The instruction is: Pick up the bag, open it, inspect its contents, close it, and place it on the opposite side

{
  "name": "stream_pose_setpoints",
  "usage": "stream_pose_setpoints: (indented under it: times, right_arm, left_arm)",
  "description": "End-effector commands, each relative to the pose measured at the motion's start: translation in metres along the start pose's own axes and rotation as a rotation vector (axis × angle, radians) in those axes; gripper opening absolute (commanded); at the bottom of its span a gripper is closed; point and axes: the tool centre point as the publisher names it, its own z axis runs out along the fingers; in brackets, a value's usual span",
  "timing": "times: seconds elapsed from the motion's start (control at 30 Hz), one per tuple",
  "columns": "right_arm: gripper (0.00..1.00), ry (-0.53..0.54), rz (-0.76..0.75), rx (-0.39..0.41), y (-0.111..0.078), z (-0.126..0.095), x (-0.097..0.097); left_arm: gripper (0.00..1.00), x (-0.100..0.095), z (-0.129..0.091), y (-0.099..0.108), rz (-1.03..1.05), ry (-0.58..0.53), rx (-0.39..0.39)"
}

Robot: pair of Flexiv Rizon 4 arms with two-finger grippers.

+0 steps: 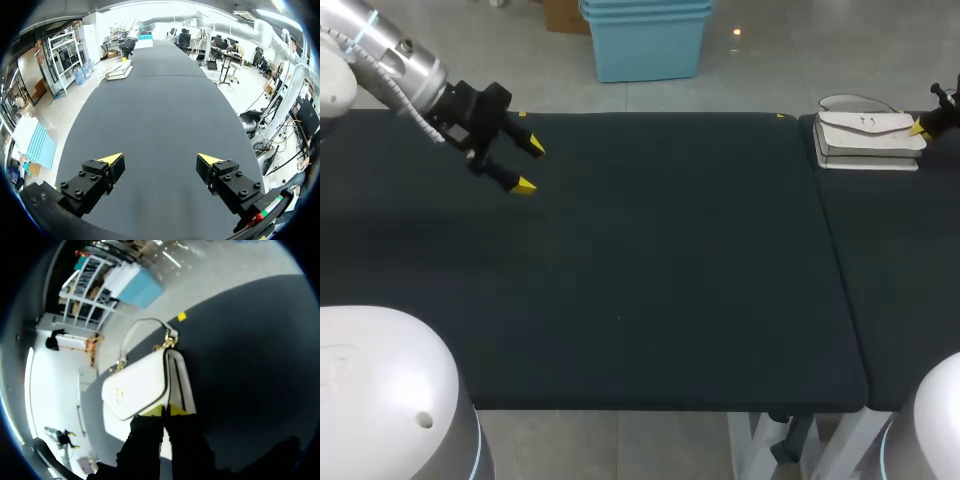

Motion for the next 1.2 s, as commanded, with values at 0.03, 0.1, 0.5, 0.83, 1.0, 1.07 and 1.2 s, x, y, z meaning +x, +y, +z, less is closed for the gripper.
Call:
stream_pose_setpoints:
  times: [0.03, 0.1, 0.5, 0.83, 1.0, 1.07, 1.2]
  right_arm:
    - [0.0, 0.018, -0.001, 0.45, 0.0, -0.001, 0.001]
    - [0.0, 0.011, -0.01, 0.429, -0.005, -0.003, 0.006]
    - [0.0, 0.066, -0.019, 0.339, -0.051, -0.003, 0.044]
    - [0.0, 0.1, -0.026, 0.297, -0.101, 0.013, 0.074]
    - [0.0, 0.083, -0.024, 0.276, -0.121, 0.021, 0.088]
    - [0.0, 0.097, -0.02, 0.266, -0.127, 0.022, 0.093]
    - [0.0, 0.099, -0.028, 0.253, -0.14, 0.027, 0.105]
  left_arm:
    - [1.0, 0.0, 0.001, 0.001, 0.001, -0.002, 0.003]
    - [1.0, 0.0, 0.001, 0.001, 0.001, -0.002, 0.003]
    - [1.0, 0.0, 0.001, 0.001, 0.001, -0.002, 0.003]
    - [1.0, 0.0, 0.001, 0.001, 0.001, -0.002, 0.003]
    - [1.0, 0.0, 0.001, 0.001, 0.001, -0.002, 0.003]
    - [1.0, 0.0, 0.001, 0.001, 0.001, -0.002, 0.003]
    - [1.0, 0.0, 0.001, 0.001, 0.001, -0.002, 0.003]
